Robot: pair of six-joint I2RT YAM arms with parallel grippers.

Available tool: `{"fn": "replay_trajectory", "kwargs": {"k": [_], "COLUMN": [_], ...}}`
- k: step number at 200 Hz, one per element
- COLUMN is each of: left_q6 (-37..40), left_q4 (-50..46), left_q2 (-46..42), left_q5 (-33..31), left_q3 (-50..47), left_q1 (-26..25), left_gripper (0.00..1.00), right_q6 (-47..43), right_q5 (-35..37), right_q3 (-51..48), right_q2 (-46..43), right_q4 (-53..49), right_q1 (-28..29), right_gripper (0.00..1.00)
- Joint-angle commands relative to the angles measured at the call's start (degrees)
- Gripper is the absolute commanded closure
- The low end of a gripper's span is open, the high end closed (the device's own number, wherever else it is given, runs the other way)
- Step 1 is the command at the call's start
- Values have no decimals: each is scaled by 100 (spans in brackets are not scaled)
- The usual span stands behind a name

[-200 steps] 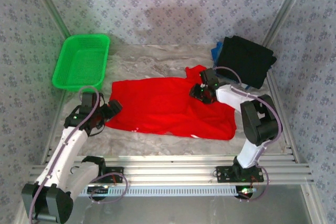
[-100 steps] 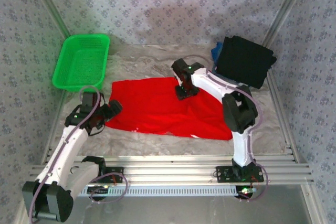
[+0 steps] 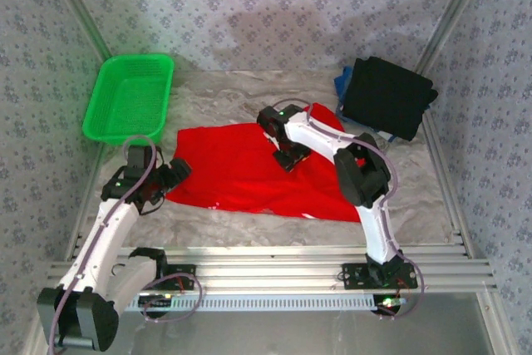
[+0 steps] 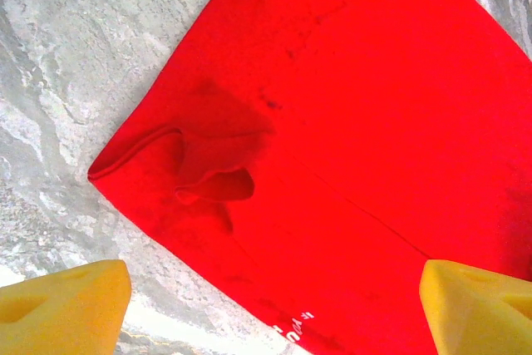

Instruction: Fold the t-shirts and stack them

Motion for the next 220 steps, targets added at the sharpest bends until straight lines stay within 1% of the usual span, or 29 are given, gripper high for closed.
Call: {"fn": "replay_trajectory", "kwargs": {"k": [1,70,120,165,188,220], "left_q6": [118,160,152,122,105,108], "left_q4": [-57,-69,-46,-32,-33,132], "left_q2": [16,15,23,55,84,113], "left_q5": [128,155,172,207,234,266], "left_q3": [108,91,48,-15,-49,-96], "left_q1": [79,175,200,209,212,213], "left_gripper": [10,10,10,10,10,10], "right_q6": [-206,-241,-355,-516,-519,-364], "right_q5": [305,631,727,1008,1086,1114], "right_q3": [108,283,483,631,704,637], "right_q2": [231,527,810,927,947,888], "right_q4": [-220,-66,-11,117,162,167], "right_q1": [36,67,69,64,36,-15], "right_gripper": [49,51,55,65,74,91]}}
